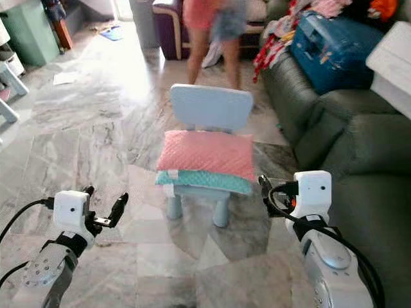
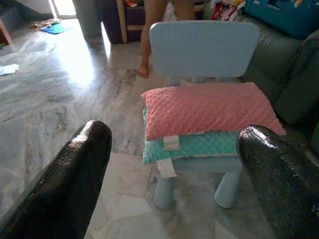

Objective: Move the pillow to the sofa

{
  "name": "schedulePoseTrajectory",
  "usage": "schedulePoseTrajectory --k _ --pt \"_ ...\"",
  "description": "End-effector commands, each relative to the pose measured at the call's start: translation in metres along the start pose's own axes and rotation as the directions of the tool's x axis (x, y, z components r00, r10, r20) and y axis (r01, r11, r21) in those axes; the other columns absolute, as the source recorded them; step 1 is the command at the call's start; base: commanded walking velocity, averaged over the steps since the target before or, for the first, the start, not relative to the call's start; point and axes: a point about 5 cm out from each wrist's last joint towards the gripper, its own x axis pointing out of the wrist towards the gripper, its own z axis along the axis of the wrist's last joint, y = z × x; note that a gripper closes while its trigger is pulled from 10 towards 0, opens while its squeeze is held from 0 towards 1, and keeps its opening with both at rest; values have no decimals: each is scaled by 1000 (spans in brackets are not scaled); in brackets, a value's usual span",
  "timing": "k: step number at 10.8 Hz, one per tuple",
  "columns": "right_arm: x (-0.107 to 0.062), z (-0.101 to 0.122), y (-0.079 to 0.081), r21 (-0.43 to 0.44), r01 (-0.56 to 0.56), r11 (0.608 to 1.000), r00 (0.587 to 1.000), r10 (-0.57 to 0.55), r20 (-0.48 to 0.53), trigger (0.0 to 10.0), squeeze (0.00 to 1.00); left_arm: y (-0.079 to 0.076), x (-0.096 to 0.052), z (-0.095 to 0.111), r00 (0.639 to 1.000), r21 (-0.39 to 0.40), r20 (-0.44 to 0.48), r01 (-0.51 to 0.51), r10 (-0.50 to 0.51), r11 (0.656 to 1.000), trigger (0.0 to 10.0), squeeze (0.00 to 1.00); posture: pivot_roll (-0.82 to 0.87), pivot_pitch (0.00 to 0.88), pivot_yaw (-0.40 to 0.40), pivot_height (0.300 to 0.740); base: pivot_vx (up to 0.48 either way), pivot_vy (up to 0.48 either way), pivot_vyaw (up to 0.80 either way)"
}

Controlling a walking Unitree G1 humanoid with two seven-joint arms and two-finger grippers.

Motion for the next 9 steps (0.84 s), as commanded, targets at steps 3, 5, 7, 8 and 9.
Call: schedulePoseTrajectory --k 3,5,7,8,9 --pt "0 6 6 -1 -21 1000 1000 21 19 10000 0 -2 1 5 1000 -5 10 14 -14 1000 10000 0 -223 106 -20 740 459 0 0" --pt "1 7 6 -4 -28 1000 999 28 23 10000 0 -2 0 4 1000 -7 5 12 -12 1000 10000 0 -223 108 -25 740 446 0 0" --pt "0 6 5 -9 -31 999 999 31 18 10000 0 -4 -2 2 1000 -14 0 9 -9 1000 10000 0 -227 101 -30 740 422 0 0" --pt "-2 2 5 -8 -37 999 999 37 7 10000 0 -7 -4 -1 1000 -13 -5 6 -6 1000 10000 0 -221 81 -32 740 337 0 0" --pt "1 0 7 -2 -46 999 999 46 2 10000 0 -7 -1 0 1000 -5 -5 -14 14 1000 10000 0 -209 70 -32 740 0 0 0"
